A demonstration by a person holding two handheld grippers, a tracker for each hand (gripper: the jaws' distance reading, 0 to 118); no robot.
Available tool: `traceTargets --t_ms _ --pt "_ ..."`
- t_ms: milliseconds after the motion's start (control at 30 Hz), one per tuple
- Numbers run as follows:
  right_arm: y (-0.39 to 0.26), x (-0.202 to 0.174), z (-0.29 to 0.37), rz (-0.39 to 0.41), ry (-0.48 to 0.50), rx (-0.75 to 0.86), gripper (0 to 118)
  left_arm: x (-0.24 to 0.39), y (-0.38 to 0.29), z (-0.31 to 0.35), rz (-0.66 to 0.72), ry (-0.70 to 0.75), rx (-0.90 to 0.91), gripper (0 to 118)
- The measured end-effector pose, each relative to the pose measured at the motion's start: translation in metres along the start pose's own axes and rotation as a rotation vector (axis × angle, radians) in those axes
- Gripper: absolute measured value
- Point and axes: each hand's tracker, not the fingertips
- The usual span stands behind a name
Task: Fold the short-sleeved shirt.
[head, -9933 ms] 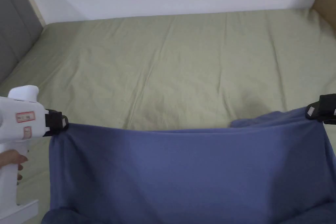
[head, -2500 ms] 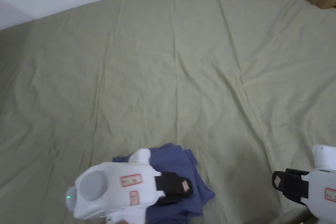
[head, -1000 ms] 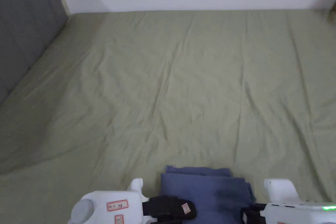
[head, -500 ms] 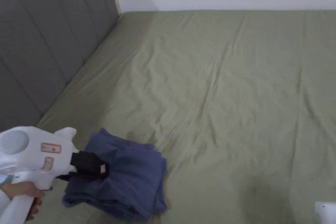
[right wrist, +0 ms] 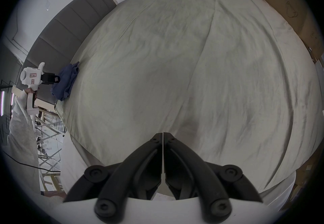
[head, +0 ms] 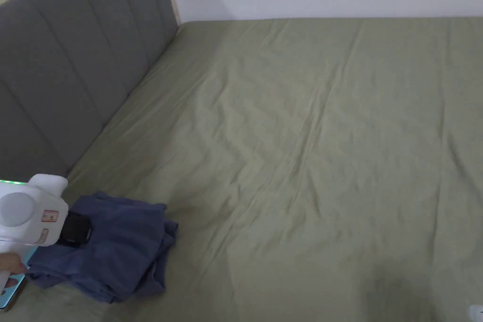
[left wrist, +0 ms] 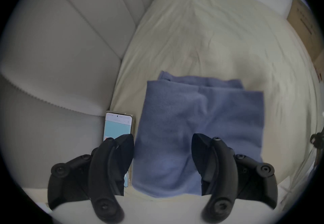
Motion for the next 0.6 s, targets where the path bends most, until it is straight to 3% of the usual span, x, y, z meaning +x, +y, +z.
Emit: traceTargets --t_ms 267,400,433,500,600 --pt "-0.004 0.003 0.008 -0.015 0.026 0.025 1 0.031 -0.015 0.095 0.071 -0.167 0.198 75" --pt "-0.006 0.003 0.021 -0.014 0.041 0.062 1 0.072 -0.035 0.140 0.169 -0.435 0.323 69" --pt "-0.006 0.004 0.025 -0.016 0.047 0.071 1 0.084 -0.041 0.147 0.182 -0.501 0.353 57" --pt "-0.007 0.003 0.037 -0.016 0.050 0.120 1 0.113 -0.055 0.155 0.195 -0.569 0.411 7" --pt "-0.005 0.003 0.057 -0.023 0.073 0.195 1 0.161 -0.080 0.159 0.188 -0.528 0.428 1"
